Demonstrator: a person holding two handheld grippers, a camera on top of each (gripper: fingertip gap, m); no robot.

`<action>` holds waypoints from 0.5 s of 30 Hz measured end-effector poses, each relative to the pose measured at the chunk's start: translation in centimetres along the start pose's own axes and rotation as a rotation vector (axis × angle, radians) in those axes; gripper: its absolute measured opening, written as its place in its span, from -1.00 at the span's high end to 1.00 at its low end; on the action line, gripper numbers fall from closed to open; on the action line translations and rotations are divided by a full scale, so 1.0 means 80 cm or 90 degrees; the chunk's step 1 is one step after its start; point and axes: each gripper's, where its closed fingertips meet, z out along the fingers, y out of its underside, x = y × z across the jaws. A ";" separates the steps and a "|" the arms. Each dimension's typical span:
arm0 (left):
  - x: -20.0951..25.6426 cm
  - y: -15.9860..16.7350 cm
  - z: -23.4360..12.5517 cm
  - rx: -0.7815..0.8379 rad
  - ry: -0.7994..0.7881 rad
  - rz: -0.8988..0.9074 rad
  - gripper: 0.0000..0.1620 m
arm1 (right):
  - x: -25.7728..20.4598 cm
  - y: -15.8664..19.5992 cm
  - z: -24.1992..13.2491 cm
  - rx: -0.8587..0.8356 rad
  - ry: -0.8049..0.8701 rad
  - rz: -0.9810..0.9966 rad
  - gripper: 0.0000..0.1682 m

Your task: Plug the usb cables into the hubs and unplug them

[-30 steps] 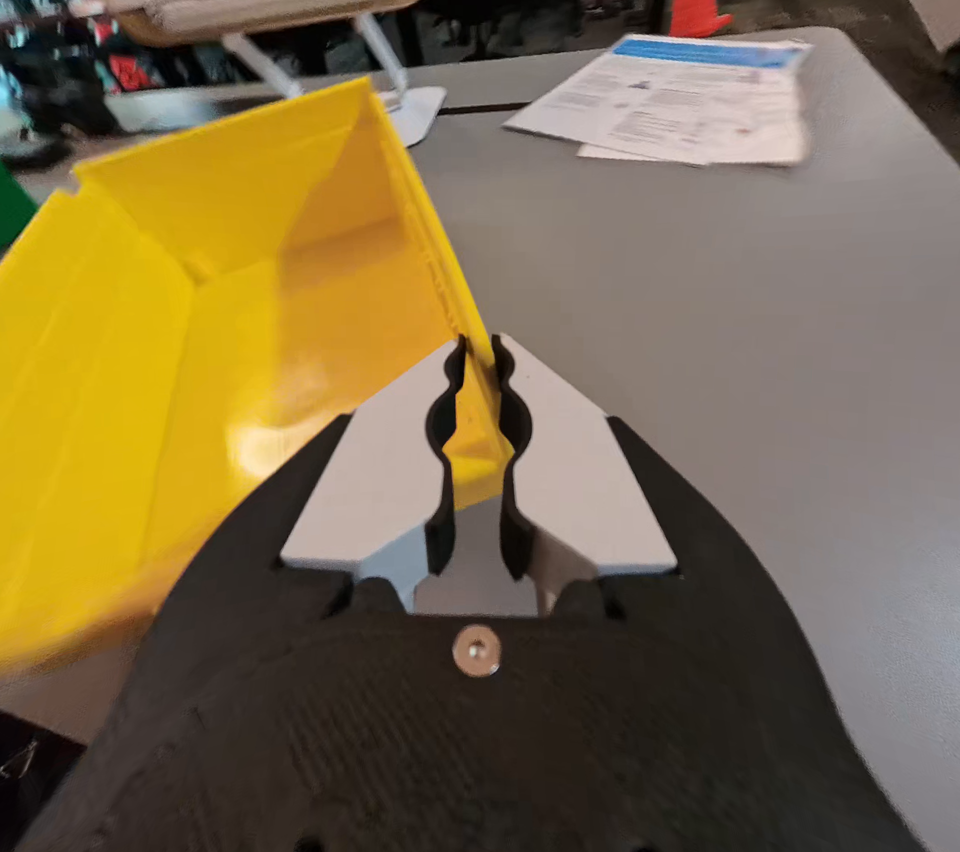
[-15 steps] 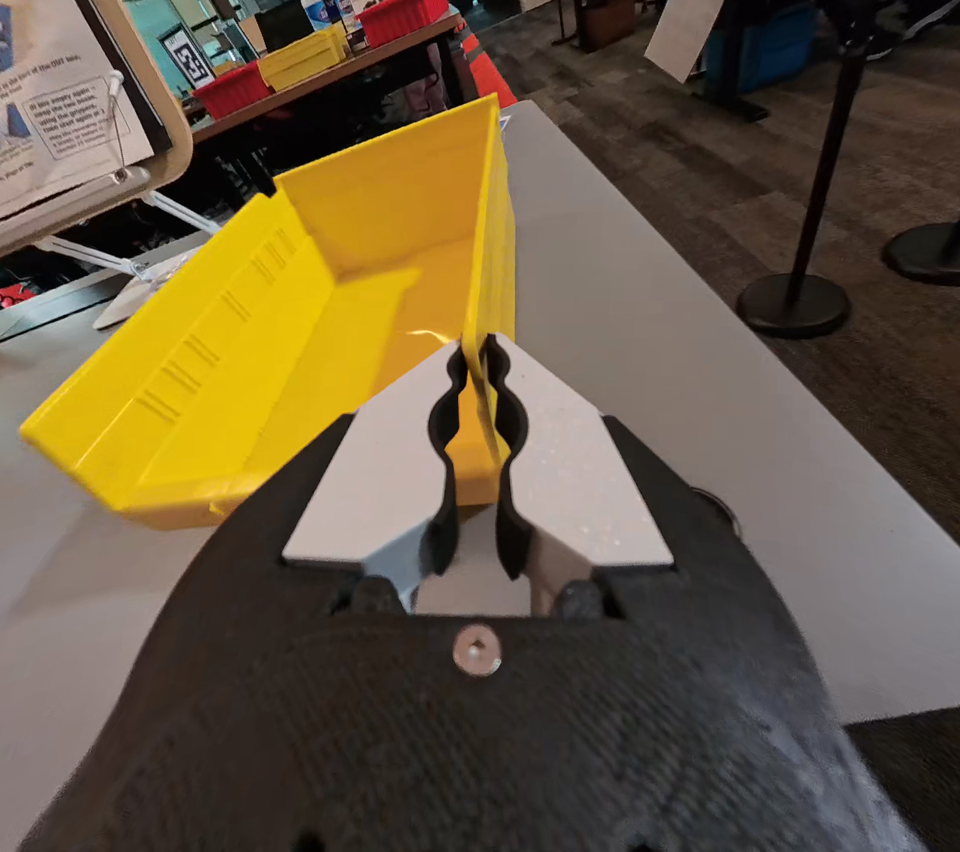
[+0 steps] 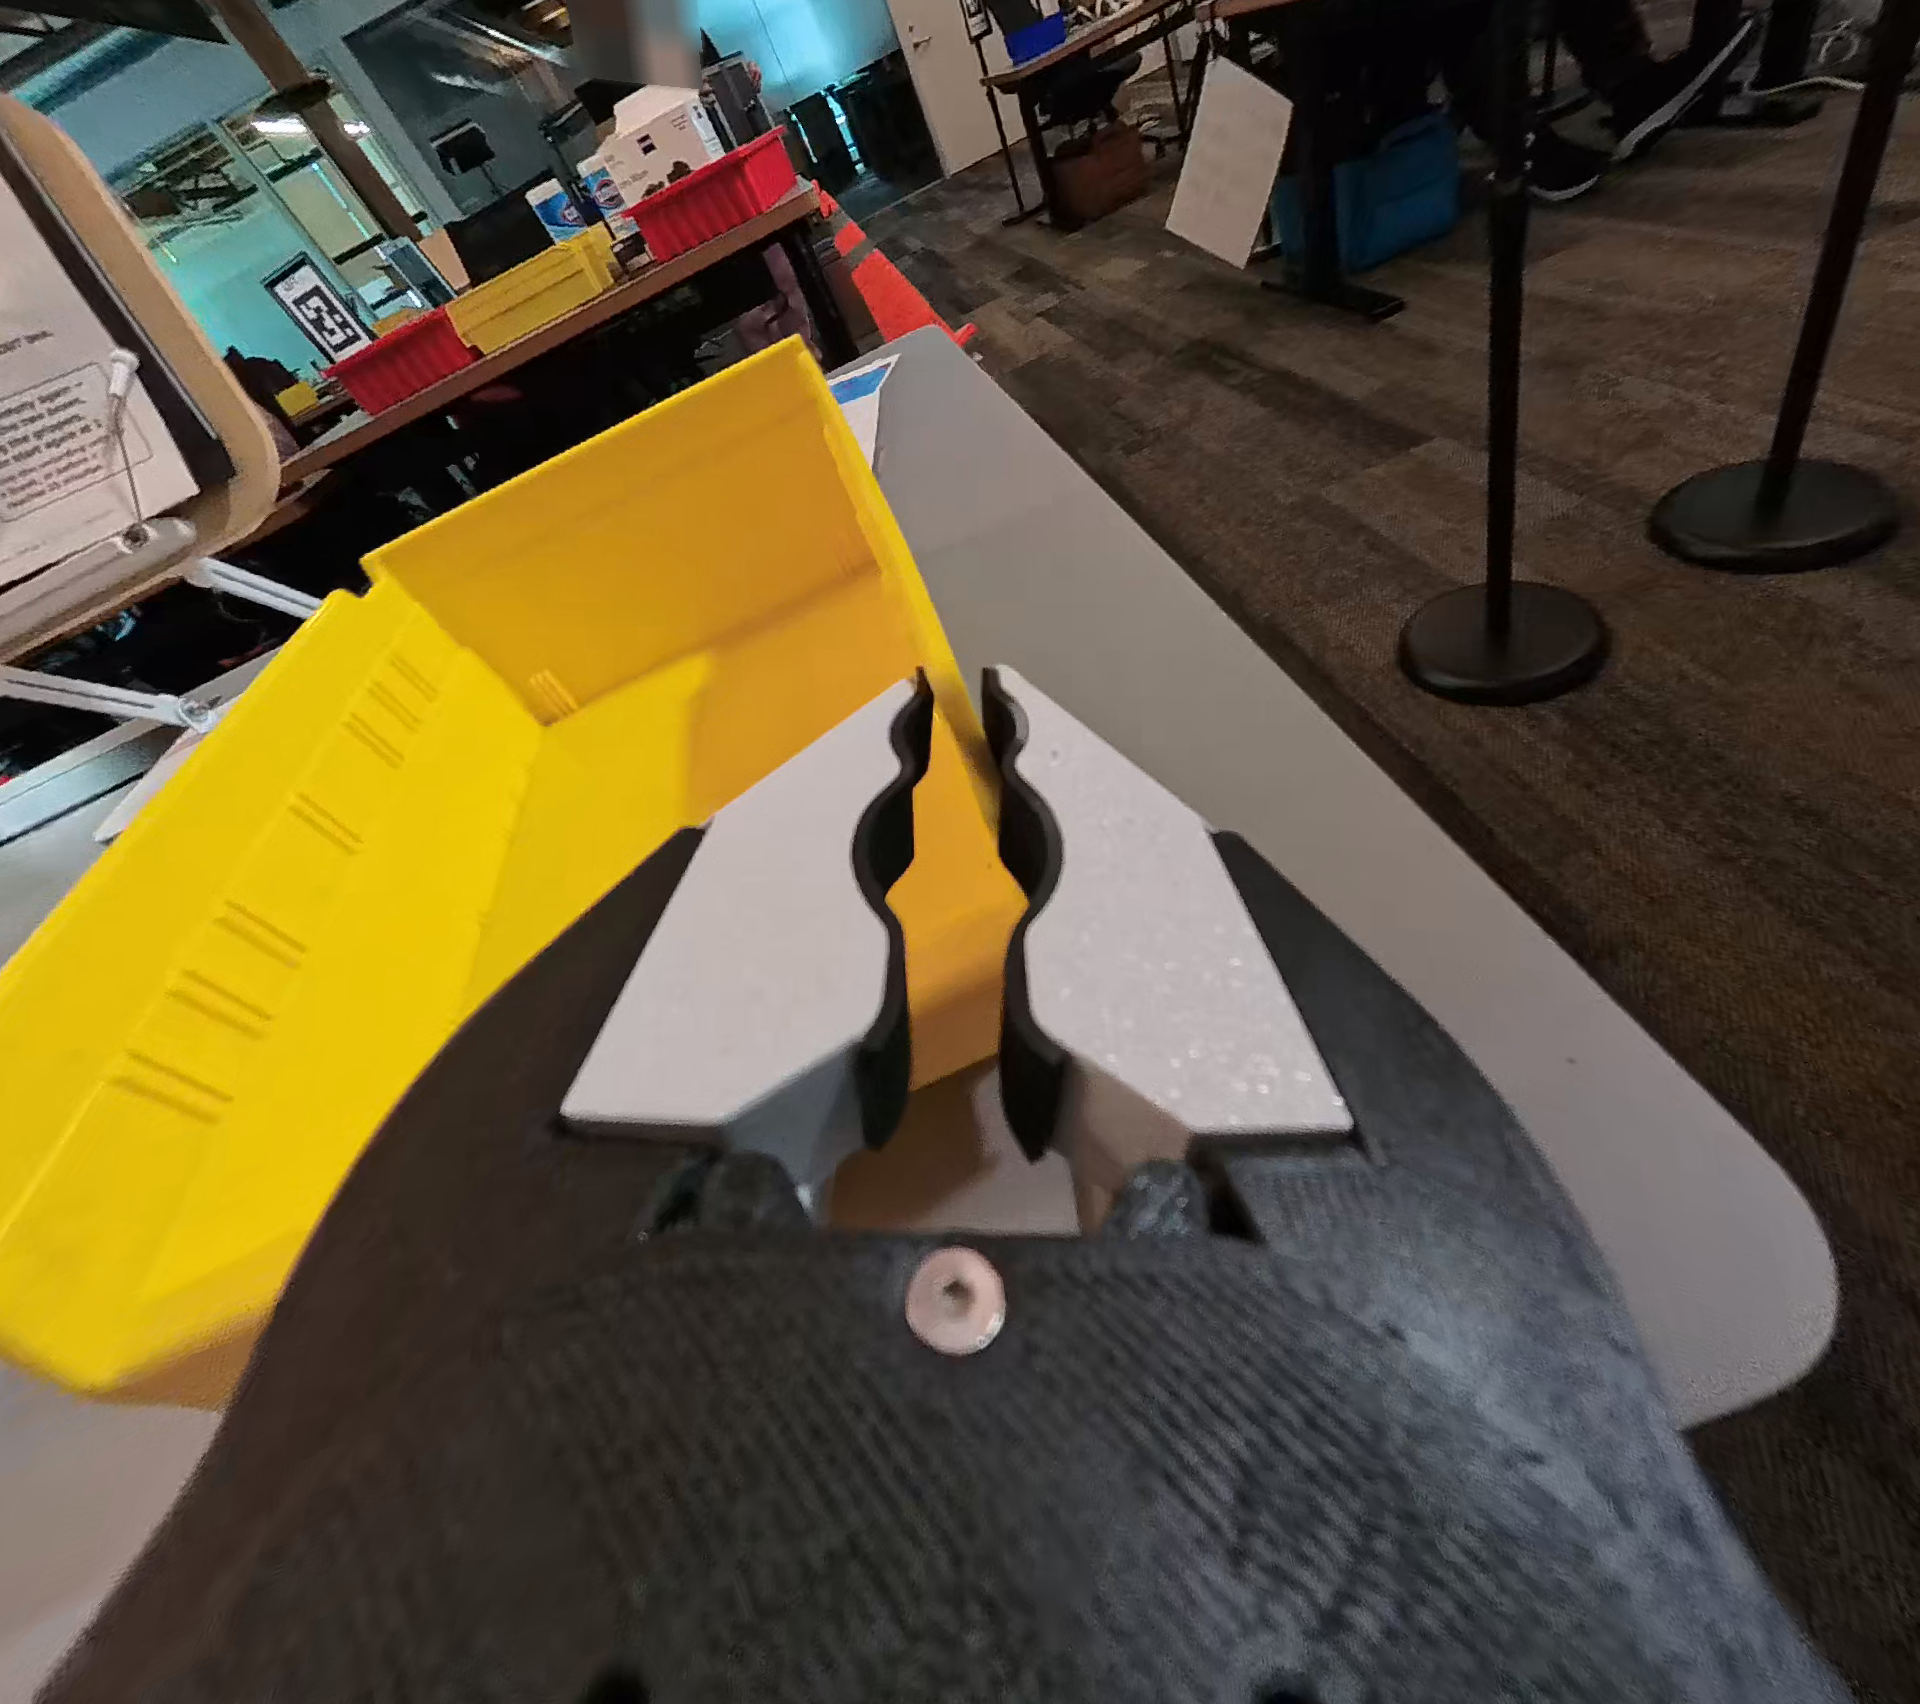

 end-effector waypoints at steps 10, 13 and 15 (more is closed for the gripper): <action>0.013 0.013 0.003 -0.031 0.038 -0.048 0.58 | -0.193 -0.143 -0.076 0.214 -0.114 -0.187 0.58; 0.024 0.020 0.004 -0.050 0.056 0.002 0.58 | -0.327 -0.098 -0.063 0.181 -0.246 -0.290 0.73; 0.025 0.023 0.001 -0.057 0.051 0.037 0.60 | -0.409 -0.041 -0.049 0.123 -0.341 -0.329 0.77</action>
